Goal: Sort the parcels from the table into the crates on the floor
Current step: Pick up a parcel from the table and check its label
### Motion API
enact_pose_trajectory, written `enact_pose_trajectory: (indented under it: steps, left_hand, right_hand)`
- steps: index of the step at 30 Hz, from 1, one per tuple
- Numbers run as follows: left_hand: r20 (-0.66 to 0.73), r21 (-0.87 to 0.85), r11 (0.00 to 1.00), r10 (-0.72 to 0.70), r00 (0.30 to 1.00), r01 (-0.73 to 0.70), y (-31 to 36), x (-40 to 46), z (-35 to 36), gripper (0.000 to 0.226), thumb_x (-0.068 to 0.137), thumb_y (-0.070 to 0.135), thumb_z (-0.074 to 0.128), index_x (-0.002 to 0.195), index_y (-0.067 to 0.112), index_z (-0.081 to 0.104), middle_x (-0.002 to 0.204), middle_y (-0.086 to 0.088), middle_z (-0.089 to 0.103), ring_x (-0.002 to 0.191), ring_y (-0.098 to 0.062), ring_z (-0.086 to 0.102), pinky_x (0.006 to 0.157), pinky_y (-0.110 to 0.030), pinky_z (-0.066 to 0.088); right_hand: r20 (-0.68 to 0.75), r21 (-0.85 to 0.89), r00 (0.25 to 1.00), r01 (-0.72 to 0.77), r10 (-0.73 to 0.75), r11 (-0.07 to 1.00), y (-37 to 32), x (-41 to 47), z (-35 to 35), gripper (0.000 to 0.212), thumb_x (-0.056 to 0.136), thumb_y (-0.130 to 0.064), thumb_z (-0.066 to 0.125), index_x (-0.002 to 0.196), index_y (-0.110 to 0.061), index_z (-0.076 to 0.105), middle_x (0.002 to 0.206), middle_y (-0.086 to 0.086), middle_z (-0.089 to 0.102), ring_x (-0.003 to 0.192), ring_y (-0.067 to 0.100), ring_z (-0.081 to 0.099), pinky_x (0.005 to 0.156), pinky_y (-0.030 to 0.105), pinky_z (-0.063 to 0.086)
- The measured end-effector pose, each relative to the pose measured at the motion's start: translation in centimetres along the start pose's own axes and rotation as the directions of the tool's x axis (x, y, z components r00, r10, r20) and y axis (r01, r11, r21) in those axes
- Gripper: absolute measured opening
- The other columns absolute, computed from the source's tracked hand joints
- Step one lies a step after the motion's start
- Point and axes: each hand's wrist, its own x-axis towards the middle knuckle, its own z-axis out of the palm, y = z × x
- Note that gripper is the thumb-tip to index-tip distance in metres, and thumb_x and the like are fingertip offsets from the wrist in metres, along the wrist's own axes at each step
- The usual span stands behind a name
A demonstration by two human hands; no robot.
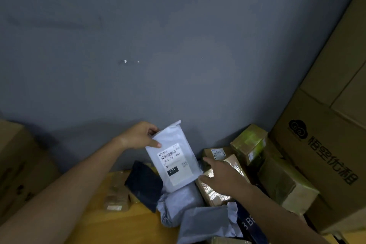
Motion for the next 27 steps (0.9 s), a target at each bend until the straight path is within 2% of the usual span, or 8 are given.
enact_pose_trajectory:
  steps: [6, 9, 13, 16, 18, 21, 23, 27]
  left_hand:
    - [0.07, 0.039, 0.997, 0.068, 0.995, -0.071, 6.2, -3.8, -3.2, 0.043, 0.075, 0.013, 0.087, 0.114, 0.009, 0.069, 0.111, 0.0, 0.074, 0.102, -0.013, 0.07, 0.091, -0.019, 0.054]
    - [0.066, 0.019, 0.997, 0.07, 0.995, -0.072, 8.0, -5.4, -4.3, 0.044, 0.077, 0.012, 0.086, 0.117, 0.009, 0.069, 0.113, 0.001, 0.074, 0.106, -0.013, 0.07, 0.092, -0.018, 0.054]
    - [0.039, 0.022, 0.998, 0.063, 0.997, -0.064, 9.2, -6.6, -4.9, 0.044, 0.078, 0.013, 0.086, 0.118, 0.01, 0.068, 0.115, 0.001, 0.073, 0.105, -0.01, 0.07, 0.089, -0.014, 0.053]
    - [-0.042, -0.007, 0.999, 0.046, 0.998, -0.046, 9.5, -7.0, -5.2, 0.053, 0.076, 0.016, 0.087, 0.123, 0.011, 0.066, 0.118, 0.001, 0.071, 0.109, -0.01, 0.067, 0.088, -0.009, 0.05]
    - [-0.142, -0.032, 0.998, 0.041, 0.989, -0.046, 9.3, -7.1, -5.3, 0.064, 0.073, 0.023, 0.089, 0.13, 0.012, 0.061, 0.124, 0.002, 0.067, 0.11, -0.009, 0.065, 0.088, -0.007, 0.048]
    - [-0.287, -0.16, 0.987, -0.015, 0.958, -0.033, 8.8, -7.3, -5.0, 0.078, 0.069, 0.038, 0.091, 0.135, 0.019, 0.054, 0.13, 0.002, 0.063, 0.109, -0.01, 0.066, 0.097, -0.026, 0.05]
    - [-0.342, -0.262, 0.965, -0.083, 0.936, -0.01, 8.8, -7.9, -4.1, 0.072, 0.075, 0.035, 0.087, 0.136, 0.018, 0.052, 0.124, 0.003, 0.065, 0.109, -0.013, 0.066, 0.096, -0.029, 0.051]
    - [-0.3, -0.434, 0.901, -0.133, 0.944, -0.011, 8.9, -8.9, -1.3, 0.051, 0.079, 0.026, 0.083, 0.124, 0.008, 0.066, 0.108, -0.005, 0.074, 0.098, -0.022, 0.074, 0.091, -0.034, 0.058]
  right_hand:
    - [0.019, 0.278, 0.998, 0.052, -0.06, 0.959, -1.4, 0.2, -1.9, 0.045, 0.09, -0.037, 0.074, 0.131, -0.024, 0.06, 0.129, -0.009, 0.067, 0.113, 0.009, 0.064, 0.098, 0.031, 0.053]
    - [0.028, 0.35, 0.997, 0.064, -0.078, 0.935, -2.1, 0.2, -2.0, 0.037, 0.091, -0.036, 0.074, 0.125, -0.024, 0.064, 0.121, -0.012, 0.069, 0.11, 0.009, 0.066, 0.097, 0.032, 0.055]
    - [-0.008, 0.446, 0.996, 0.082, -0.088, 0.891, -1.8, 0.3, -1.3, 0.035, 0.088, -0.033, 0.077, 0.12, -0.021, 0.07, 0.117, -0.01, 0.074, 0.108, 0.01, 0.069, 0.099, 0.042, 0.056]
    - [-0.036, 0.567, 0.996, 0.086, -0.079, 0.819, -1.7, 0.4, -1.1, 0.028, 0.089, -0.026, 0.078, 0.115, -0.016, 0.073, 0.109, -0.007, 0.077, 0.102, 0.013, 0.073, 0.093, 0.043, 0.059]
    - [-0.044, 0.647, 0.997, 0.075, -0.061, 0.759, -1.8, 0.3, -1.4, 0.024, 0.091, -0.021, 0.076, 0.113, -0.013, 0.073, 0.106, -0.001, 0.079, 0.099, 0.023, 0.075, 0.084, 0.046, 0.062]
    - [-0.082, 0.735, 0.996, 0.076, -0.023, 0.674, -1.8, 0.5, -2.3, 0.023, 0.092, -0.02, 0.075, 0.113, -0.011, 0.073, 0.106, 0.004, 0.079, 0.098, 0.028, 0.075, 0.086, 0.056, 0.06]
    - [-0.115, 0.781, 0.993, 0.088, 0.003, 0.618, -2.1, 0.7, -3.3, 0.024, 0.093, -0.017, 0.073, 0.114, -0.006, 0.072, 0.107, 0.005, 0.078, 0.097, 0.023, 0.075, 0.09, 0.048, 0.06]
    - [-0.157, 0.8, 0.988, 0.125, 0.004, 0.587, -3.0, 0.6, -5.4, 0.018, 0.094, -0.015, 0.07, 0.11, -0.008, 0.072, 0.098, -0.003, 0.077, 0.082, 0.006, 0.075, 0.068, 0.021, 0.06]
